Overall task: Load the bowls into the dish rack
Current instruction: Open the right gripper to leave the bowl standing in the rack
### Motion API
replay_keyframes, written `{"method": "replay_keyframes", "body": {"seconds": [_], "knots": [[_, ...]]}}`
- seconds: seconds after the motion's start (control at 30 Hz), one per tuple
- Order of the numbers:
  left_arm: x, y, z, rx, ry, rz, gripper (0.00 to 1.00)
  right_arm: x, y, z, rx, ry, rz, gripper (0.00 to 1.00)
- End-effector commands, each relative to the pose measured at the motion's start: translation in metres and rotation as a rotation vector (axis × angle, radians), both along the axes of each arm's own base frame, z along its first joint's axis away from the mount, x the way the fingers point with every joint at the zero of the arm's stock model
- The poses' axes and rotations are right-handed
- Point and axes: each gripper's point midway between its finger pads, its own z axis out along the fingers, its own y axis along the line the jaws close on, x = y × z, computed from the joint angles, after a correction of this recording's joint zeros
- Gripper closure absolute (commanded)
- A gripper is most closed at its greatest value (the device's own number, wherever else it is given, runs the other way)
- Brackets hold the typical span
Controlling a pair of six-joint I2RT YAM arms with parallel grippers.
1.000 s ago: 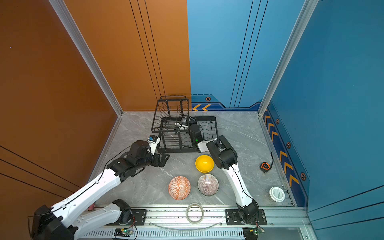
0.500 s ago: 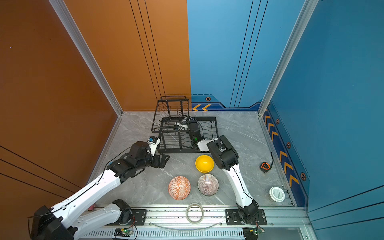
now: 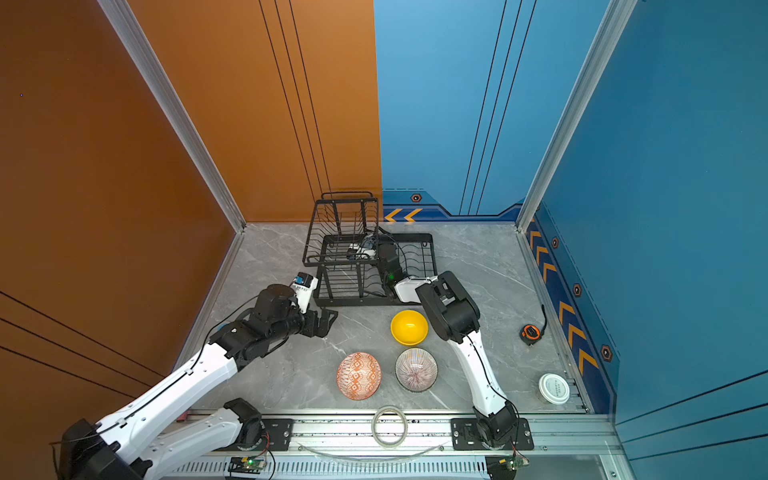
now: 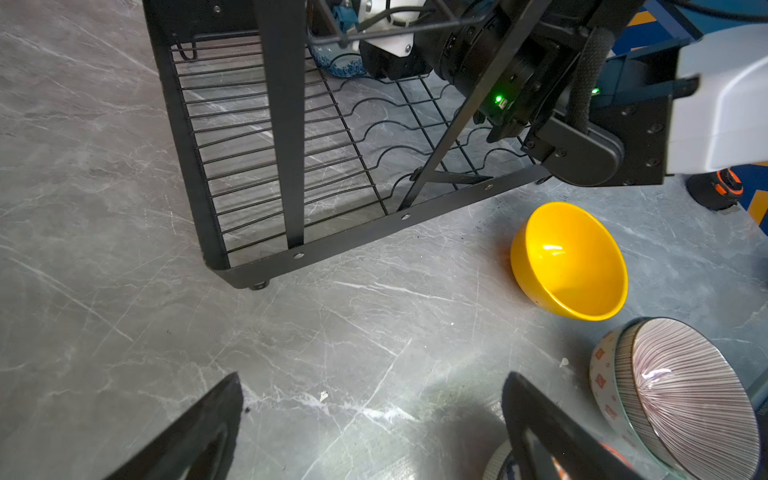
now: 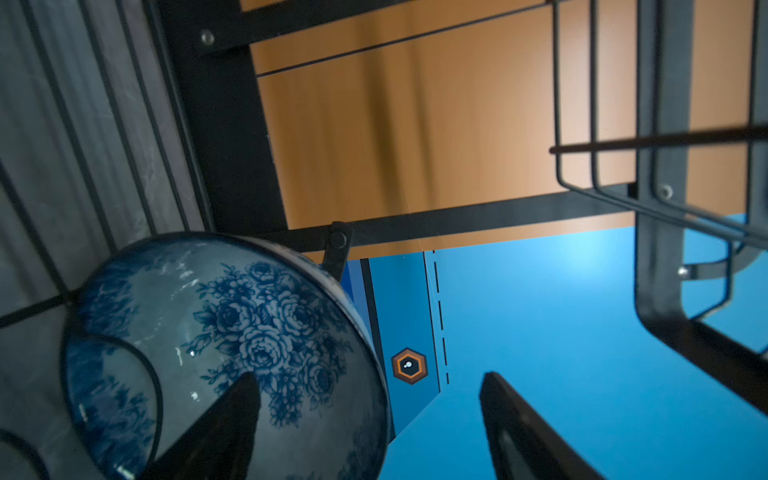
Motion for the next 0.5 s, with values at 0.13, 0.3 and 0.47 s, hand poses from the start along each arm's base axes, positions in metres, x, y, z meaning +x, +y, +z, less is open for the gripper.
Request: {"method": "replay_keyframes", "body": {"seconds": [0.13, 0.3, 0.47], "knots": [[-0.004, 0.006, 0.002, -0.008, -0.006, 0.013, 0.02, -0.017, -0.018, 0.041, 0.032, -0.050, -0.027, 0.00], [-0.008, 0.010, 0.006, -0.003, -0.016, 0.015, 0.02, -0.026, -0.034, 0.044, -0.006, -0.068, -0.059, 0.00], [-0.010, 0.012, 0.010, -0.006, -0.025, 0.021, 0.02, -0.030, -0.055, 0.041, -0.085, -0.088, -0.105, 0.00]]}}
